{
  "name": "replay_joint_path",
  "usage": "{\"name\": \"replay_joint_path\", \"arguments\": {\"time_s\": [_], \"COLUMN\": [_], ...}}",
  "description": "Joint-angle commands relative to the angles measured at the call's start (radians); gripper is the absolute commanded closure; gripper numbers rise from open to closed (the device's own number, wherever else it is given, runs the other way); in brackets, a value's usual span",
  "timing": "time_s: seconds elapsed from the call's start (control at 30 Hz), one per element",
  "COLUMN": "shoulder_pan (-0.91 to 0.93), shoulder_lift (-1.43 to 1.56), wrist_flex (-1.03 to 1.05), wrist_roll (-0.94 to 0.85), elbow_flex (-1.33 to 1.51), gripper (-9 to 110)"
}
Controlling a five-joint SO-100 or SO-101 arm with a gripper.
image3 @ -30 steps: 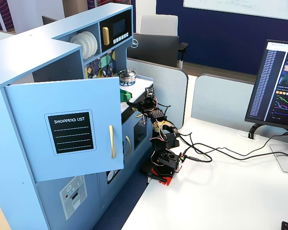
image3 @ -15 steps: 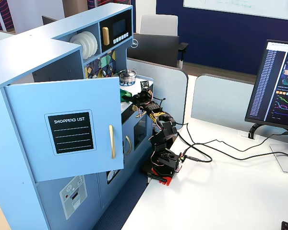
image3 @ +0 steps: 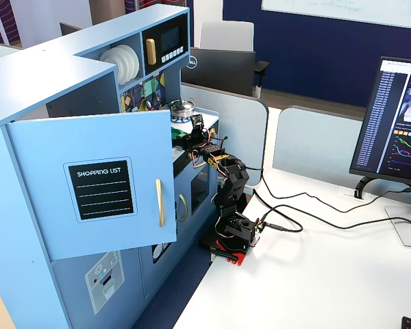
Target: Pick up the lid from the counter and put it on the green recipient
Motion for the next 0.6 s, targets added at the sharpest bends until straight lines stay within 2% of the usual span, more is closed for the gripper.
{"name": "replay_joint_path", "arguments": {"time_s": [0.0,0.1,0.23,0.57], "shoulder_pan": [-0.021,-0.029,-0.057,-0.074], "shoulder_lift": [-0.015,-0.035,-0.035,0.018], "wrist_flex": [-0.044,-0.046,-0.052,-0.061], "wrist_roll": [-0.018,-0.040,-0.054,-0.035], "elbow_flex": [-0.103,-0.121,-0.118,-0.178], "gripper": [60,70,102,102]}}
